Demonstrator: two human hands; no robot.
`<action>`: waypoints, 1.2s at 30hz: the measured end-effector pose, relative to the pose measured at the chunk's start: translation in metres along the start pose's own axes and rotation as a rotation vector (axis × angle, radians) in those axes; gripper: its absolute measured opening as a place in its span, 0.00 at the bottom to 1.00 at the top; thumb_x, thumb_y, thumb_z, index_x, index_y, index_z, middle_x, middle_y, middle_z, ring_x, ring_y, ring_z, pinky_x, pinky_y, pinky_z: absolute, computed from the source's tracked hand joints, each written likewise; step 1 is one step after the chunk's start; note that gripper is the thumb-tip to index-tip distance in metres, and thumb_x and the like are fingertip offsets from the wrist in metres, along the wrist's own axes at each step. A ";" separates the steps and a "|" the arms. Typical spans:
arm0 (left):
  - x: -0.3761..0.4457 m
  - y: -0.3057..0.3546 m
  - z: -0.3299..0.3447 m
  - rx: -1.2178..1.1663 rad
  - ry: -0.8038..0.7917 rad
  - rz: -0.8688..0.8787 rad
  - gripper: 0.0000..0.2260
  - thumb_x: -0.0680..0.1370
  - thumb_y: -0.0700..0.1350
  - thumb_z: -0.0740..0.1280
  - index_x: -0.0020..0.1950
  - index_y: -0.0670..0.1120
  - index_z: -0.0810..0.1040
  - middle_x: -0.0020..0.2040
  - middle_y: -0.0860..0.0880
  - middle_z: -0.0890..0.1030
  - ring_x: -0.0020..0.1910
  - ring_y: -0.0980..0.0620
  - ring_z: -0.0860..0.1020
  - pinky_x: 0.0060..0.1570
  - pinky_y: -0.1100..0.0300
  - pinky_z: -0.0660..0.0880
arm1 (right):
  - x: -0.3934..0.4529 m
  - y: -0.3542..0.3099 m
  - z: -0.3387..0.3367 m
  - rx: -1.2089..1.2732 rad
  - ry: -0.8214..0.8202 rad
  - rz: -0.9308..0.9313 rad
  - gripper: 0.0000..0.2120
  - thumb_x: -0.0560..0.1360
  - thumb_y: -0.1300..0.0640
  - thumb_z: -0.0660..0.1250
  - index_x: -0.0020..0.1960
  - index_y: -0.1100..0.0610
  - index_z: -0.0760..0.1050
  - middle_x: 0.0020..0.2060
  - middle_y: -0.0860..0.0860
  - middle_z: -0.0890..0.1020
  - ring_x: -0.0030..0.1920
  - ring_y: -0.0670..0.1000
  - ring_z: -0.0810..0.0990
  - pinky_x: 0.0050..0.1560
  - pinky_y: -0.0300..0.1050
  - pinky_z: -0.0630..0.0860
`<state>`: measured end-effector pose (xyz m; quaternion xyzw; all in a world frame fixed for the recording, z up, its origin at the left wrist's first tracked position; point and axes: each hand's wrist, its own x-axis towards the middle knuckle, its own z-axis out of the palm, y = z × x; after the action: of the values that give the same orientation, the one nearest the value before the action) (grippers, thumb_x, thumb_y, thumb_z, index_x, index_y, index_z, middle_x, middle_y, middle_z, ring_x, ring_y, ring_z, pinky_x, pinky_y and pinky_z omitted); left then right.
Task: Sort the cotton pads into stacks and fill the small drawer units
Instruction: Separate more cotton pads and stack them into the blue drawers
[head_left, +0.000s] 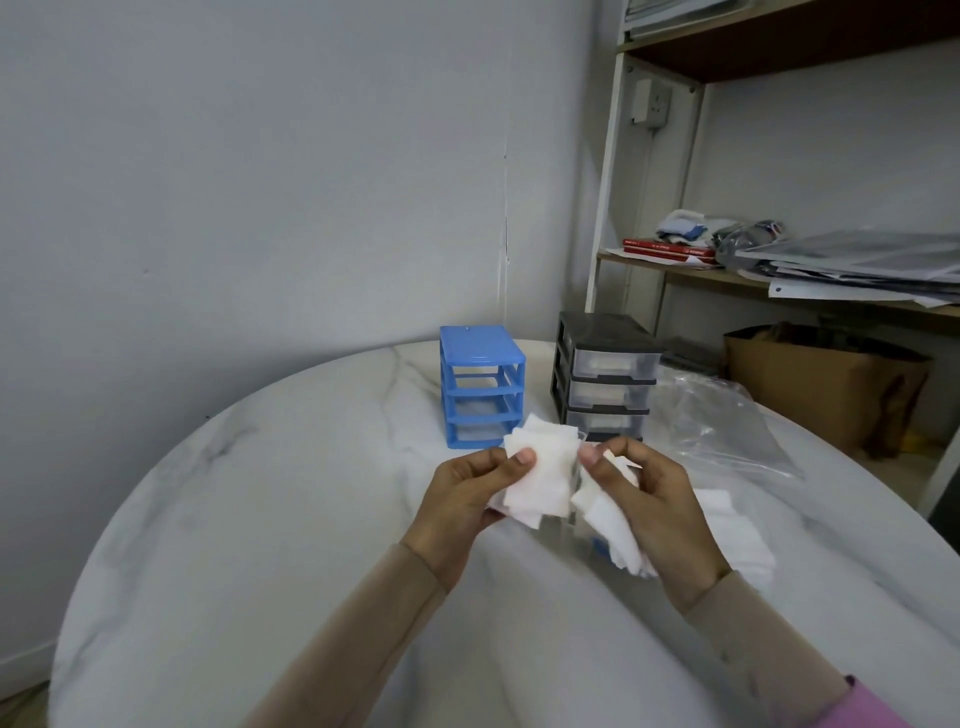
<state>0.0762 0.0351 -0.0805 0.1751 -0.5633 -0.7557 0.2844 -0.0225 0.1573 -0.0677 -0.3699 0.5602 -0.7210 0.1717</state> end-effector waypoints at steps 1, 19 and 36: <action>0.000 0.000 0.000 0.001 0.000 0.003 0.18 0.66 0.47 0.70 0.49 0.36 0.80 0.46 0.42 0.82 0.43 0.51 0.80 0.44 0.62 0.78 | 0.000 0.001 0.000 -0.036 0.013 -0.015 0.12 0.66 0.56 0.70 0.41 0.64 0.74 0.28 0.49 0.79 0.27 0.44 0.77 0.27 0.36 0.74; -0.002 -0.002 0.001 0.137 -0.032 0.078 0.26 0.65 0.47 0.71 0.52 0.26 0.75 0.45 0.41 0.79 0.42 0.52 0.79 0.45 0.64 0.77 | 0.004 0.015 -0.009 -0.392 0.087 -0.181 0.06 0.69 0.60 0.74 0.37 0.54 0.77 0.35 0.44 0.82 0.38 0.44 0.78 0.41 0.42 0.73; 0.000 0.001 -0.003 0.075 0.138 0.024 0.04 0.74 0.40 0.68 0.40 0.43 0.81 0.31 0.54 0.82 0.30 0.61 0.80 0.33 0.69 0.77 | 0.001 0.004 -0.006 -0.110 -0.007 -0.240 0.11 0.72 0.67 0.67 0.41 0.52 0.71 0.38 0.47 0.80 0.39 0.45 0.79 0.35 0.37 0.76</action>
<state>0.0782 0.0328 -0.0809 0.2304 -0.5725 -0.7167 0.3247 -0.0277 0.1593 -0.0718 -0.4456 0.5498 -0.7035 0.0656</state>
